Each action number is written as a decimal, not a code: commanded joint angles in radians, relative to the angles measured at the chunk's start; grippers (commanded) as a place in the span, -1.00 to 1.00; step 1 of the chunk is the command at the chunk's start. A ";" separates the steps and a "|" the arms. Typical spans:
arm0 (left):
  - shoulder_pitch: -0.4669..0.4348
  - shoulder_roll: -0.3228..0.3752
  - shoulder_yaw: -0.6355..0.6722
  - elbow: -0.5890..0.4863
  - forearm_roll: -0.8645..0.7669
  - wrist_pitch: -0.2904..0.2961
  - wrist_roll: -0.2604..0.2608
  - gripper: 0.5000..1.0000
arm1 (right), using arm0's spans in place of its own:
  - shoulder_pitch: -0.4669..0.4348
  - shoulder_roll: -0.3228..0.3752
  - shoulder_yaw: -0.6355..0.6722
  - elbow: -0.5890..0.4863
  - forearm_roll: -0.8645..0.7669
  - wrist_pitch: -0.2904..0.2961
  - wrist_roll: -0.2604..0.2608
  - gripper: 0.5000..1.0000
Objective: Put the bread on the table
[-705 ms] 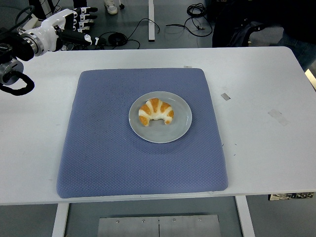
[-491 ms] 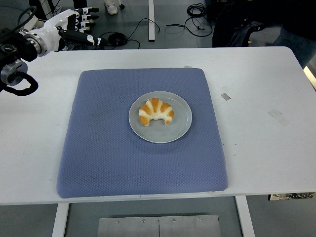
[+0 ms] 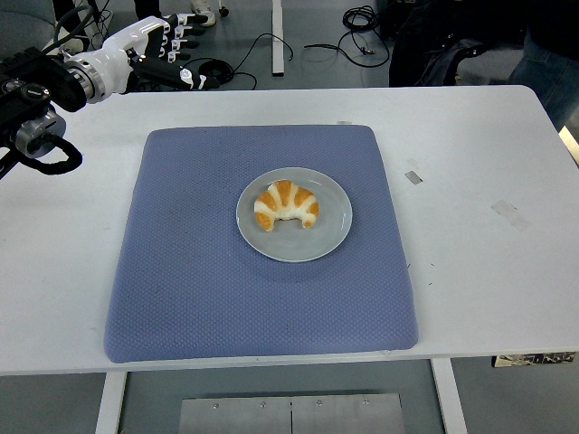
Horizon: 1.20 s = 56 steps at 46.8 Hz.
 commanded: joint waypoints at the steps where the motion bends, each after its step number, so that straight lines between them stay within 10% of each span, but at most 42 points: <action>1: 0.003 -0.003 0.006 -0.018 0.043 -0.001 0.002 0.85 | 0.000 0.000 0.000 0.000 0.001 0.000 0.000 1.00; 39: -0.080 -0.158 0.209 -0.075 0.172 -0.007 0.018 0.82 | 0.000 0.000 0.000 0.000 0.001 0.000 0.000 1.00; 56: -0.092 -0.135 0.213 -0.092 0.175 -0.119 0.080 0.56 | 0.000 0.000 0.000 0.000 -0.001 0.000 0.000 1.00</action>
